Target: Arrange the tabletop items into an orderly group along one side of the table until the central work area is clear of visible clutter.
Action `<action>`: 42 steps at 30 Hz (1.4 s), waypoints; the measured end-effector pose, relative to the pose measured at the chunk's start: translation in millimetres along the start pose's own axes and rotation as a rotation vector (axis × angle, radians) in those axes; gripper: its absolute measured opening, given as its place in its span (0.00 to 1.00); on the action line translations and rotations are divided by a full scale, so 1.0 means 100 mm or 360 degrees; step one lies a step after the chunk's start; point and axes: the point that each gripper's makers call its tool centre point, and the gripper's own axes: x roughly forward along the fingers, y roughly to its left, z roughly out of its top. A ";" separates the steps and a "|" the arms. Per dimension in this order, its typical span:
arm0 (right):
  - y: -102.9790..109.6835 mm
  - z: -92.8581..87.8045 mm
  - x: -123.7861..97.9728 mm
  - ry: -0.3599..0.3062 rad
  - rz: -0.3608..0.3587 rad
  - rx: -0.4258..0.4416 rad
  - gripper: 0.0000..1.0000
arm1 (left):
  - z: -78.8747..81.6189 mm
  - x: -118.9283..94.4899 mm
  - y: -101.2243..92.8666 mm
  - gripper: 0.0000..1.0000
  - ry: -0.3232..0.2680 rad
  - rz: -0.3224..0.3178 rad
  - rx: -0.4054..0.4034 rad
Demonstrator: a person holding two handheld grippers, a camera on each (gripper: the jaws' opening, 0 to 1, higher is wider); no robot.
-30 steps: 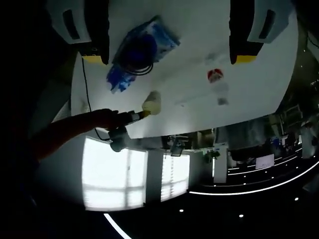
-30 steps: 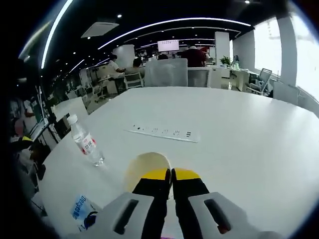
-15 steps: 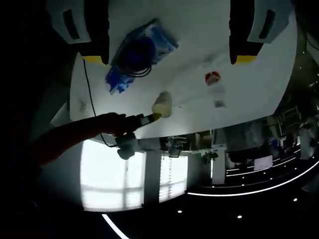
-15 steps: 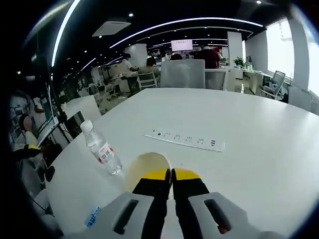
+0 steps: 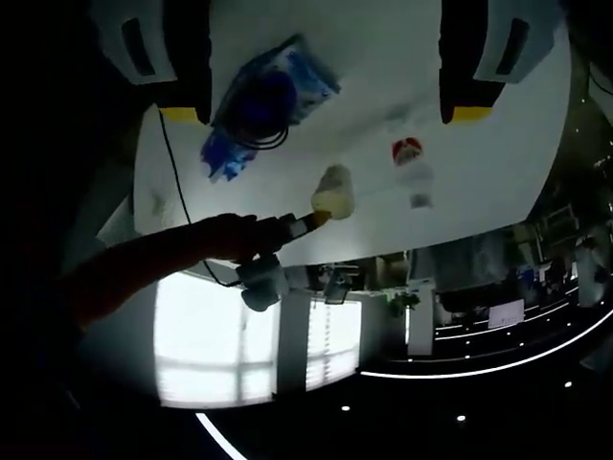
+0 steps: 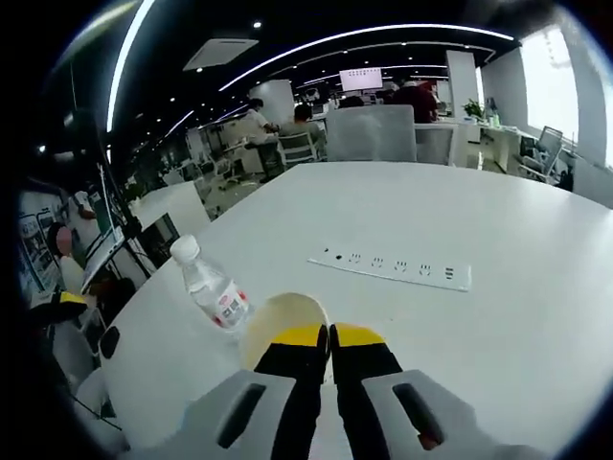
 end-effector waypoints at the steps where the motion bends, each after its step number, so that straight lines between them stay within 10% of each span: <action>1: 0.01 -0.01 0.05 0.0008 0.0003 0.0003 0.00 | -0.01 0.00 0.01 0.97 0.0001 0.0001 0.0001; 42: 0.36 -0.31 0.60 0.0136 0.0067 0.0164 0.00 | -0.04 0.11 0.03 0.93 0.0041 -0.0005 -0.0036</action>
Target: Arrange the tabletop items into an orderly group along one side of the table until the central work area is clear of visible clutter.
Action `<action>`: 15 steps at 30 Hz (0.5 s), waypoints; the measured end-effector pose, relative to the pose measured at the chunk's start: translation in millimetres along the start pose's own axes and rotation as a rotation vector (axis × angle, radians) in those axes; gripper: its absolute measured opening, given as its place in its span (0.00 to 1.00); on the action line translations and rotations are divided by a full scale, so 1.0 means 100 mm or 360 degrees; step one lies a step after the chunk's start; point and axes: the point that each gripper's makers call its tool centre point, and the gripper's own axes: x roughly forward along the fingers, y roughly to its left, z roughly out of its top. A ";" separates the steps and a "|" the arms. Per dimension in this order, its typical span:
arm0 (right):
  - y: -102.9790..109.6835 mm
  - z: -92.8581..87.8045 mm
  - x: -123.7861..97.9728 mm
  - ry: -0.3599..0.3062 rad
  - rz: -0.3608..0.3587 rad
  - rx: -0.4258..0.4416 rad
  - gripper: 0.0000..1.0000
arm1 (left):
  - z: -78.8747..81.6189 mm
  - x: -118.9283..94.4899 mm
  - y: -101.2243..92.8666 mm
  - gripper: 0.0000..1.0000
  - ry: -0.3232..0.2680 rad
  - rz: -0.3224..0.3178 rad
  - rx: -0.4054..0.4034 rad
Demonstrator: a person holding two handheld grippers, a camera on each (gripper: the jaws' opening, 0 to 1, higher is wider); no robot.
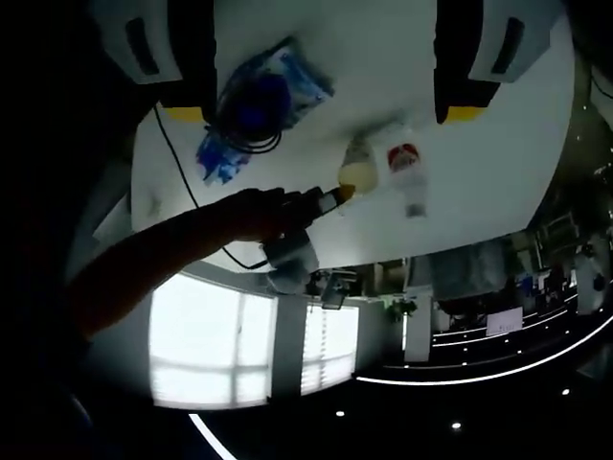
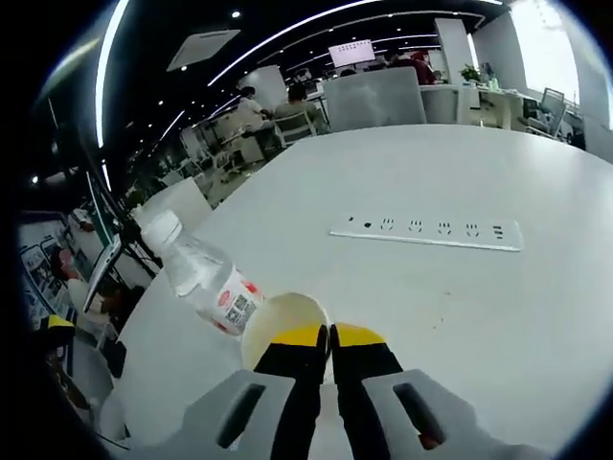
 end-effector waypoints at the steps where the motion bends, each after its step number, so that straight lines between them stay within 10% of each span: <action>1: 0.00 -0.01 0.00 0.0006 -0.0004 0.0005 0.00 | 0.00 0.00 0.00 0.92 0.0002 -0.0001 0.0001; 15: -0.07 0.00 0.08 0.0010 -0.0035 -0.0018 0.00 | -0.05 -0.01 0.00 0.92 0.0016 0.0008 -0.0015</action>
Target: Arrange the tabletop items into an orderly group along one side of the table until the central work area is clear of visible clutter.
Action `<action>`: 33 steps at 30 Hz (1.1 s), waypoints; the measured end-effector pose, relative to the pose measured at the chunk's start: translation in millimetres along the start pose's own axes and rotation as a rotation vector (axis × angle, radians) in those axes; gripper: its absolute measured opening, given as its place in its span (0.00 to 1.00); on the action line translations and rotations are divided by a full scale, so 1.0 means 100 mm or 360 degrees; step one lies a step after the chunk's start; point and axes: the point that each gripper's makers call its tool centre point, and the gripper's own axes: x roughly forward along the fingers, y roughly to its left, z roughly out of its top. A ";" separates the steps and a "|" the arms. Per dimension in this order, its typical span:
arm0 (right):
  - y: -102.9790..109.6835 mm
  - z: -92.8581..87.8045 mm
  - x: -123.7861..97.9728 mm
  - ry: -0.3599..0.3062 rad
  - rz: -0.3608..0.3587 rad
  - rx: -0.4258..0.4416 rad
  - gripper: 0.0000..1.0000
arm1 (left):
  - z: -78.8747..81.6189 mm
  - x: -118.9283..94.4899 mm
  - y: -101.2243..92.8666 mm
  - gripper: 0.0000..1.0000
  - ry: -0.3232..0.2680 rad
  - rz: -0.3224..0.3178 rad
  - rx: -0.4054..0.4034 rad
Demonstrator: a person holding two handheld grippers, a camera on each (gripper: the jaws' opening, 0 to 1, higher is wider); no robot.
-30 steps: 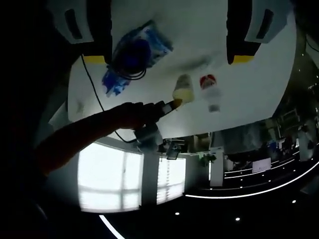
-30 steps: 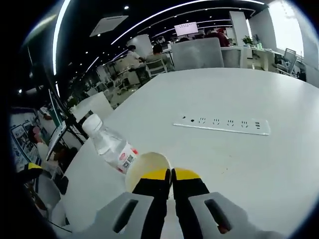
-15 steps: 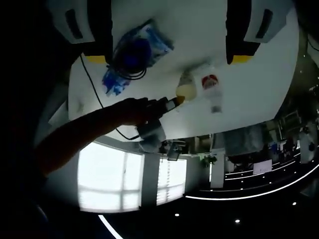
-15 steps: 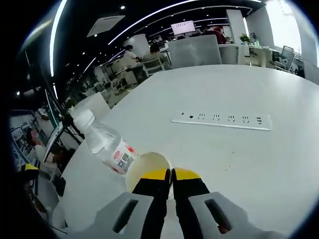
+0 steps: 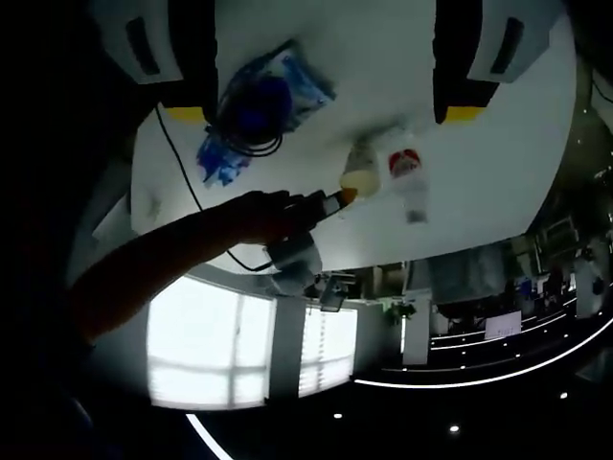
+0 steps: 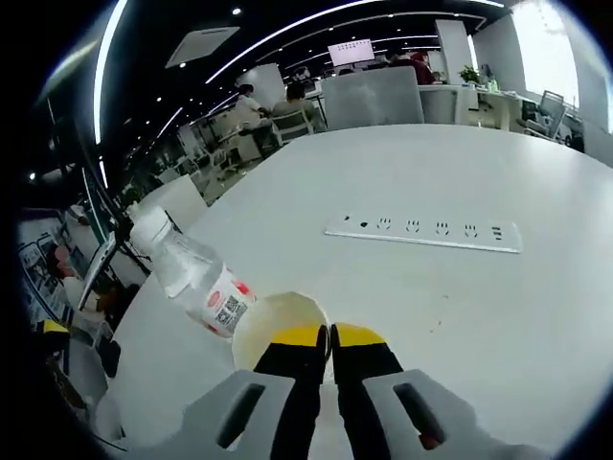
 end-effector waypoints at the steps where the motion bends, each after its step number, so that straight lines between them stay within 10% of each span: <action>1: 0.00 0.00 0.00 -0.0003 -0.0001 0.0005 0.00 | 0.00 0.00 -0.01 0.92 0.0002 0.0000 -0.0001; 33: 0.02 0.05 0.00 -0.0008 0.0031 -0.0014 0.06 | -0.02 0.03 -0.05 0.92 0.0032 -0.0012 0.0030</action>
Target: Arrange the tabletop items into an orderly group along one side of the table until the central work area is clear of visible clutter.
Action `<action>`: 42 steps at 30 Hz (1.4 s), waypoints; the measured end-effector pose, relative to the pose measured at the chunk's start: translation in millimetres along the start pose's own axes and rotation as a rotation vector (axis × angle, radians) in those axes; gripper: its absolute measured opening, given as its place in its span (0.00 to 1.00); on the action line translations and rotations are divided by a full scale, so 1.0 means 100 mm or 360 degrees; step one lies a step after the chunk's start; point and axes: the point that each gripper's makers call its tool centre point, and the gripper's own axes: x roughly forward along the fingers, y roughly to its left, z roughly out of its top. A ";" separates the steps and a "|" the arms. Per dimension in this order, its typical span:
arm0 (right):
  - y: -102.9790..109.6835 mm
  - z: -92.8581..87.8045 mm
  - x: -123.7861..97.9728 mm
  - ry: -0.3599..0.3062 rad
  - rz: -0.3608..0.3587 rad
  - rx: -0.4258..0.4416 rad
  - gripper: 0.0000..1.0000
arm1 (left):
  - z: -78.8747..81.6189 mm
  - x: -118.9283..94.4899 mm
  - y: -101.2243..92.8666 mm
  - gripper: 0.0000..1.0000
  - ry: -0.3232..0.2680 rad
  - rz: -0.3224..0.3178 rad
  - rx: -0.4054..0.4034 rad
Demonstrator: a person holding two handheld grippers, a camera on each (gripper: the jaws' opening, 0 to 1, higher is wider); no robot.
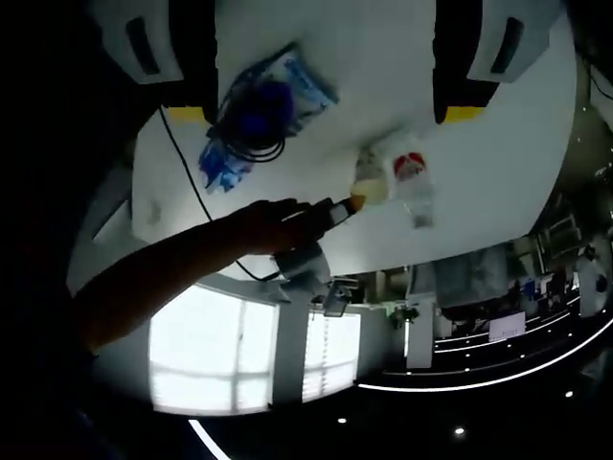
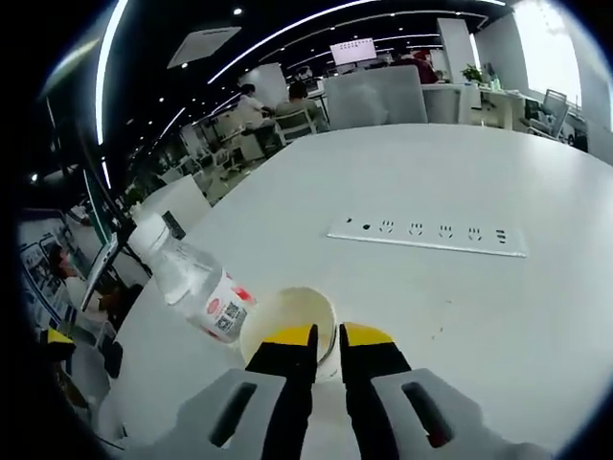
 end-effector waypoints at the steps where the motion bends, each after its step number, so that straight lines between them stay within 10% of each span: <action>1: -0.01 0.01 -0.01 -0.0007 0.0004 -0.0001 0.06 | 0.00 0.00 0.00 0.92 -0.0002 0.0001 -0.0002; 19: -0.03 0.18 -0.52 -0.0169 0.0130 -0.0173 0.43 | 0.07 0.08 -0.06 0.95 -0.0035 -0.0028 0.0001; 42: -0.28 0.07 -1.75 -0.0384 0.0084 -0.0401 0.90 | 0.18 0.24 -0.05 1.00 -0.0103 -0.0030 0.0008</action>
